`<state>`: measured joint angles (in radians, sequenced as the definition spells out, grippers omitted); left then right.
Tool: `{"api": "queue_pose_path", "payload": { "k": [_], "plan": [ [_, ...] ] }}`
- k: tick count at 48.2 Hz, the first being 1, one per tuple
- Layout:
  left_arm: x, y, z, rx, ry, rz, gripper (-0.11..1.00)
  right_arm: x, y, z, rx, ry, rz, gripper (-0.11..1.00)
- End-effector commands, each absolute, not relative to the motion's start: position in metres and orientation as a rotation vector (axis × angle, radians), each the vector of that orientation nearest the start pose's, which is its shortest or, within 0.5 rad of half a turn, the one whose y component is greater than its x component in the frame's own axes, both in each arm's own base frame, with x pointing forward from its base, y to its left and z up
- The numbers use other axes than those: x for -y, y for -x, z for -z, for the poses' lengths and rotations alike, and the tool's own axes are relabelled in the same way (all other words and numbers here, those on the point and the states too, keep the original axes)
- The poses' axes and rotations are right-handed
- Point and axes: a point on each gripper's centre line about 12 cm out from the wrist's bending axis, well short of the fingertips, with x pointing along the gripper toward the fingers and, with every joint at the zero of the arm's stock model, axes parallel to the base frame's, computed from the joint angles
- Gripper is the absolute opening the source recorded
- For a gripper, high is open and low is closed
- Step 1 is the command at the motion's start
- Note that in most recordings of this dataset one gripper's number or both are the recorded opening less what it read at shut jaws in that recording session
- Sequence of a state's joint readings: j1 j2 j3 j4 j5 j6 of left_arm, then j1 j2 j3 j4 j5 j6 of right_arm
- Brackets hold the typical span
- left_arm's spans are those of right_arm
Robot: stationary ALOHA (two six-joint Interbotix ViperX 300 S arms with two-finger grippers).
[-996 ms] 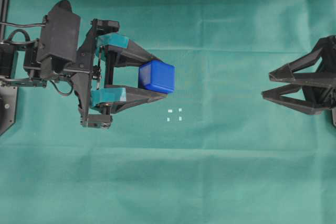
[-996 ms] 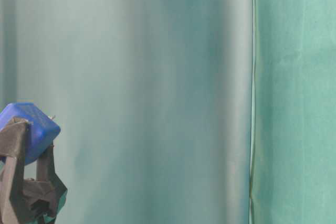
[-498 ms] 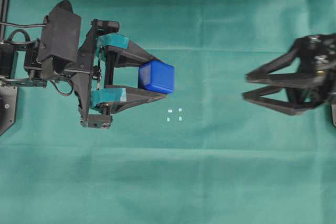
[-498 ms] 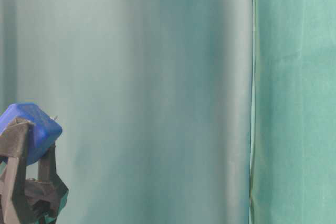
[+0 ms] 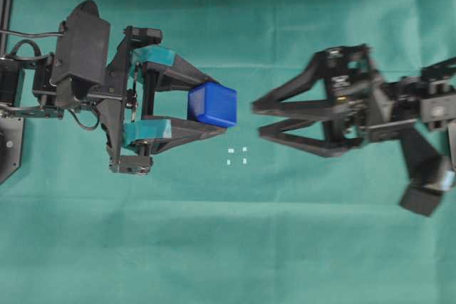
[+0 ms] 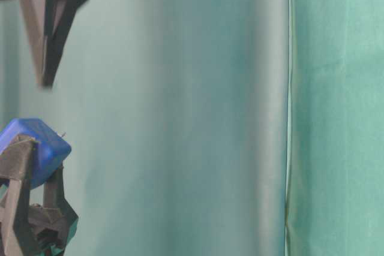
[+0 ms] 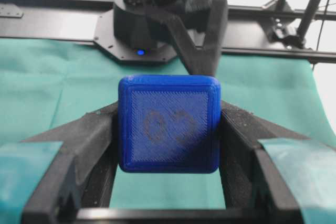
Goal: Handover the blue block to the right arm after grasping it with the left arm, then place it in the designated position.
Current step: 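Move the right gripper toward the cube held by the left gripper, then close the right gripper on the cube's exposed side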
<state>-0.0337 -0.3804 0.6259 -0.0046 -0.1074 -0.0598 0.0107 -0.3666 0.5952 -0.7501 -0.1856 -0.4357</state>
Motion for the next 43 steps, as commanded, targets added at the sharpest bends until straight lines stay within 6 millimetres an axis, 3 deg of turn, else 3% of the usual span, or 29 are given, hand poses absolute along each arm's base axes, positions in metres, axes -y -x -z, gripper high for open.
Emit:
{"api": "queue_pose_path", "payload": {
  "k": [1, 10, 20, 43],
  "plan": [
    [0.013, -0.349, -0.350, -0.105, 0.062, 0.033, 0.47, -0.019, -0.370, -0.367, 0.034, 1.171, -0.153, 0.90],
    [0.013, -0.349, -0.350, -0.112, 0.062, 0.033, 0.47, -0.018, -0.396, -0.366, 0.023, 1.176, -0.156, 0.90],
    [0.013, -0.349, -0.349, -0.113, 0.061, 0.033, 0.47, -0.018, -0.412, -0.367, 0.018, 1.197, -0.155, 0.90],
    [0.013, -0.349, -0.348, -0.118, 0.062, 0.032, 0.47, -0.013, -0.415, -0.363, -0.044, 1.210, -0.142, 0.89]
  ]
}}
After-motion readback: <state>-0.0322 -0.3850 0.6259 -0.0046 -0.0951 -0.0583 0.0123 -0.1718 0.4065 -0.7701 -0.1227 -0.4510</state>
